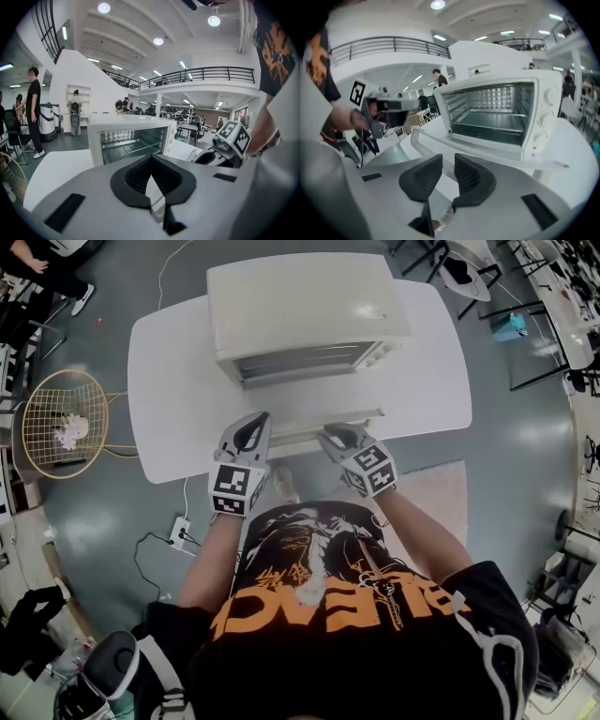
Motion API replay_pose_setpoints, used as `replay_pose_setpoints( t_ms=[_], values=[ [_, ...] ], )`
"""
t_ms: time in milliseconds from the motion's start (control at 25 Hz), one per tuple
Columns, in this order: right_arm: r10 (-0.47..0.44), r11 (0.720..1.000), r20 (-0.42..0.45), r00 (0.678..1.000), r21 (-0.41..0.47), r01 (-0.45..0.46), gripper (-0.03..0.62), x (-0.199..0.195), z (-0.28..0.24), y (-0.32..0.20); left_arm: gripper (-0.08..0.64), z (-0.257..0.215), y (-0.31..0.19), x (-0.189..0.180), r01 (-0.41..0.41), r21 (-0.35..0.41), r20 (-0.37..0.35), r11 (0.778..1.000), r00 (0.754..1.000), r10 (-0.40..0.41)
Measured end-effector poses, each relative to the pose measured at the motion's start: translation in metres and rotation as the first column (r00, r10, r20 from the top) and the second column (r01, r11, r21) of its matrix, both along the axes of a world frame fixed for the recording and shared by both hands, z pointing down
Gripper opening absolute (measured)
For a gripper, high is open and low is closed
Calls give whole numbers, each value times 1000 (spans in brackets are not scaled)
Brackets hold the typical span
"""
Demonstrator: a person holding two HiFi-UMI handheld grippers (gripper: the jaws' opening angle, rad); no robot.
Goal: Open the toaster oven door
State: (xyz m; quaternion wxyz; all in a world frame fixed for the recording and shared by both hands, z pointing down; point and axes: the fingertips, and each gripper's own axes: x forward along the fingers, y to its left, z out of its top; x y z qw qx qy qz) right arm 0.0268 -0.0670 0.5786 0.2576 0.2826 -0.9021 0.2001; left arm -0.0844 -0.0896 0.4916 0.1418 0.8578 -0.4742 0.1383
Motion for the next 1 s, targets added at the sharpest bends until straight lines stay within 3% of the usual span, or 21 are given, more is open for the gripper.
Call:
replay_pose_setpoints(
  t_ms=[80,160,440,560,640,800,1000],
  values=[
    [62,995,72,995,-77,-56,69,6,1,-2,21,7,1,0,7,-19,-10,1000,1000,-7],
    [75,994,95,993,-89,-67,38,8,0,-4,21,15,0,-2,14,-31,-13,999,1000,-14],
    [2,1000,37,999,24,-3,12,-3,-6,3,21,35,4,-4,5,-9,-9,1000,1000,-5],
    [-57,990,75,996,133,47,12,-16,-39,5,21,37,8,1,-17,6,17,1000,1000,17],
    [-45,986,112,993,162,27,12,-23,-59,-2,21,42,10,3,-22,-4,12,1000,1000,22],
    [34,995,89,995,91,-42,12,-21,-41,-24,21,55,14,2,-12,-37,11,999,1000,13],
    [49,998,19,999,44,-50,12,-9,-13,-16,21,59,18,2,-11,-54,4,998,1000,12]
  ],
)
